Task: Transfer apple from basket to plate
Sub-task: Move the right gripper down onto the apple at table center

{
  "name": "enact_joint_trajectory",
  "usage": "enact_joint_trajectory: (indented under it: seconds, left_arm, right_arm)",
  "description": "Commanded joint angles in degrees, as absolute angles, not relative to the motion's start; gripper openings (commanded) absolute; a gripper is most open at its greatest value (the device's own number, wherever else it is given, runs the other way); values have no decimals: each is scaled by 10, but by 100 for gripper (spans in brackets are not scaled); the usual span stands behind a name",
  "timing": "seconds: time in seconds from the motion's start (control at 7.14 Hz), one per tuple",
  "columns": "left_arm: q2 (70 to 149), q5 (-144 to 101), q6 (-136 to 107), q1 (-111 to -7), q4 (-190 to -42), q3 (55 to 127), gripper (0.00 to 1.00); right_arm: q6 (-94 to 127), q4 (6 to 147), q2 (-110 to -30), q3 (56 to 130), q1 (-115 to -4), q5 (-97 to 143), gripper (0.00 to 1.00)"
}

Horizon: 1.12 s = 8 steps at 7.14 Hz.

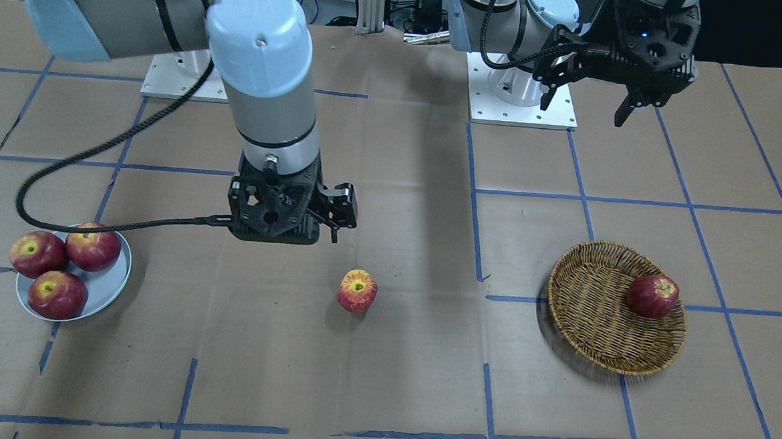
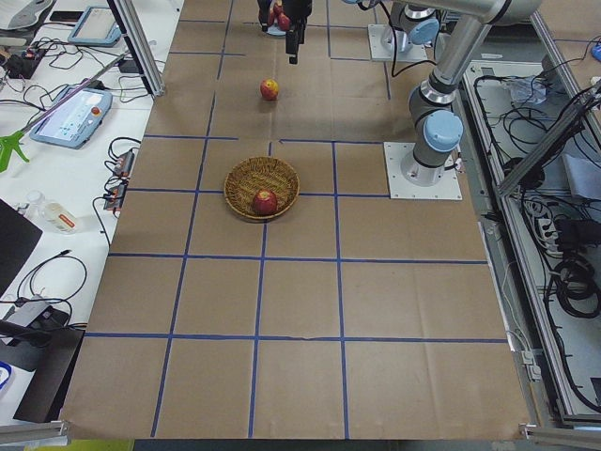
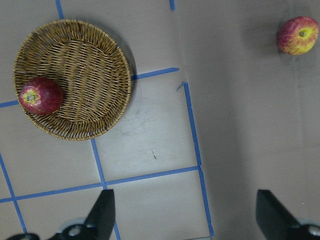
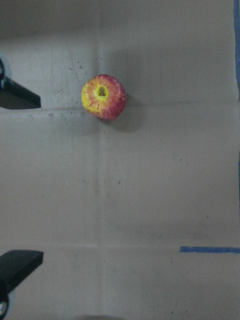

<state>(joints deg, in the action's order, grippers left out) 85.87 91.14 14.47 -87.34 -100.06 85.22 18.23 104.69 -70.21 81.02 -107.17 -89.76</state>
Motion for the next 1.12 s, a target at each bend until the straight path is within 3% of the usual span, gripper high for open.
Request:
enact_joint_trajectory:
  seconds: [0.0, 0.56, 0.98]
  left_arm:
    - [859, 911, 145, -880, -1000, 855, 99]
    - [860, 911, 144, -889, -996, 860, 99]
    - [862, 912, 145, -889, -996, 863, 99]
  right_arm:
    - [220, 1116, -644, 809, -1105, -901, 100]
    - [200, 1202, -591, 846, -1123, -901, 100]
    - [164, 1321, -580, 930, -1124, -902, 100]
